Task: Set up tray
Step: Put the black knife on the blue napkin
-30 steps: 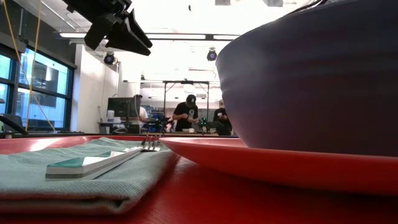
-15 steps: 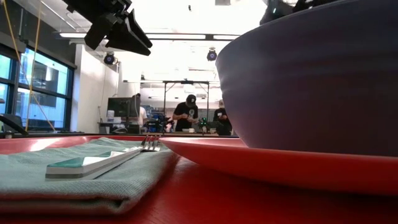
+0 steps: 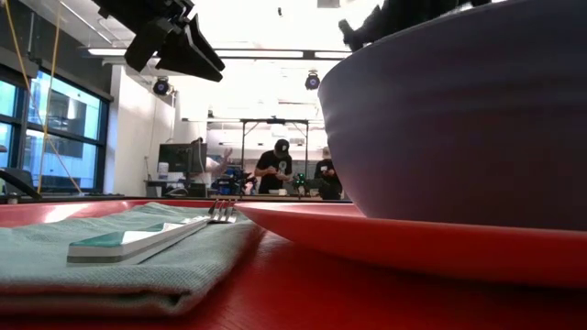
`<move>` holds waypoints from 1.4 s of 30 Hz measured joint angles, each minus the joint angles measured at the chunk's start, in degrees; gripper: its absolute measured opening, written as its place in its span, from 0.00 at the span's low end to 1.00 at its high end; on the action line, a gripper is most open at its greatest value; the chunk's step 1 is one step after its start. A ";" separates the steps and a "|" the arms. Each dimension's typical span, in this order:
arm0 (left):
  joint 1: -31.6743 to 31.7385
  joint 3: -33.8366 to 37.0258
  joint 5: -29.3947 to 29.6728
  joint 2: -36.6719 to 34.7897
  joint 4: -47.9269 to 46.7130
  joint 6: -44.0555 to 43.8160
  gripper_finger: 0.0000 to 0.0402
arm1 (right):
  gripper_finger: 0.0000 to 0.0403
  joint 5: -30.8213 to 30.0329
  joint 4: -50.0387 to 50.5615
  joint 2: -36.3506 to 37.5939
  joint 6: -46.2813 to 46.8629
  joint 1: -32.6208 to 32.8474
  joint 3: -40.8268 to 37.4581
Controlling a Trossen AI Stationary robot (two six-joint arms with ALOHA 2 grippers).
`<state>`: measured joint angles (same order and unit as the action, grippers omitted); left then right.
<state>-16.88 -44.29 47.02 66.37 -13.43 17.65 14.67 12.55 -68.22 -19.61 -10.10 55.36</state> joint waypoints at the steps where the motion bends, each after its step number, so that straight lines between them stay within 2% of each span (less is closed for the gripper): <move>1: 0.00 0.00 -0.02 0.00 0.00 -0.09 0.56 | 0.07 -1.98 2.45 -0.33 -1.32 1.10 2.43; 5: 0.00 0.00 -0.04 0.00 0.00 -0.59 0.56 | 0.07 -7.67 11.73 -2.59 -5.60 4.39 13.33; 11: -0.01 0.01 -0.09 0.00 -0.02 -1.46 0.56 | 0.07 -9.01 22.25 -9.68 -9.08 6.49 29.29; 21: 0.00 0.02 -5.28 0.00 -0.17 -1.46 0.56 | 0.07 -7.83 46.54 -31.45 -14.29 14.75 51.15; 25: 0.00 0.02 -5.54 0.00 -0.17 -1.46 0.56 | 0.07 -11.17 51.81 -39.51 -17.06 18.58 57.63; 30: 0.00 0.02 -5.57 0.00 -1.00 -1.43 0.56 | 0.07 -19.65 54.87 -45.90 -21.63 23.07 61.58; 33: 0.00 0.02 -5.54 0.00 -2.13 -1.28 0.56 | 0.07 -26.65 55.75 -47.71 -24.57 25.20 61.19; 42: 0.00 0.02 -5.47 -0.66 -1.12 -0.11 0.56 | 0.07 -40.32 56.50 -52.13 -33.51 29.09 59.97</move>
<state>-16.88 -44.27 41.56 65.70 -14.55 17.54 -25.65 69.05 -120.35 -53.12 18.99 115.33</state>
